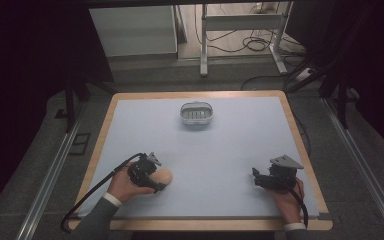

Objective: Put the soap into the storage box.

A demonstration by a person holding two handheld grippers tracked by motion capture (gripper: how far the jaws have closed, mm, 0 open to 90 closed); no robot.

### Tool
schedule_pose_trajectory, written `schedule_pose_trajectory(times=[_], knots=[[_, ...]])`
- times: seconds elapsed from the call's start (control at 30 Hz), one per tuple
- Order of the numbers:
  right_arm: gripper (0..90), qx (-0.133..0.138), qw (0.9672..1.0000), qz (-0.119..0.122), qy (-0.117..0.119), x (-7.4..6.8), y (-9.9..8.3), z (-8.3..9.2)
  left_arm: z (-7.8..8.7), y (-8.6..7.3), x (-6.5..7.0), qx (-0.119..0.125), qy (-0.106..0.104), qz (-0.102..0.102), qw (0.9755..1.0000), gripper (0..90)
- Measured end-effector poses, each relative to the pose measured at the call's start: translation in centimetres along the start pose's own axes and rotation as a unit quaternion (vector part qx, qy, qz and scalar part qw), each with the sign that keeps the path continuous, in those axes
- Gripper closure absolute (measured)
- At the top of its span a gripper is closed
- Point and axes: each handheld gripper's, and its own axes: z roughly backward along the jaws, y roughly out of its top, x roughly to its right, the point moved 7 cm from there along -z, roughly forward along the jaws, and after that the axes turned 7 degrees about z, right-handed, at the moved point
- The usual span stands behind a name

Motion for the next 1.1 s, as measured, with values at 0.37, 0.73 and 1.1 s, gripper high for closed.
schedule_pose_trajectory(times=[0.37,0.73,1.1], knots=[[7.1,-0.001,1.0,-0.002,-0.002,0.0,0.0,0.0,0.0,0.1,0.0,0.0,0.006,-0.005,1.0,32.1],[7.0,-0.001,1.0,-0.005,-0.004,0.1,0.0,0.0,1.4,0.8,-0.6,0.012,0.007,-0.002,0.9999,32.3],[7.1,-0.001,1.0,-0.006,-0.005,0.1,0.0,0.0,2.5,1.6,-1.0,0.021,0.01,-0.002,0.9997,32.3]])
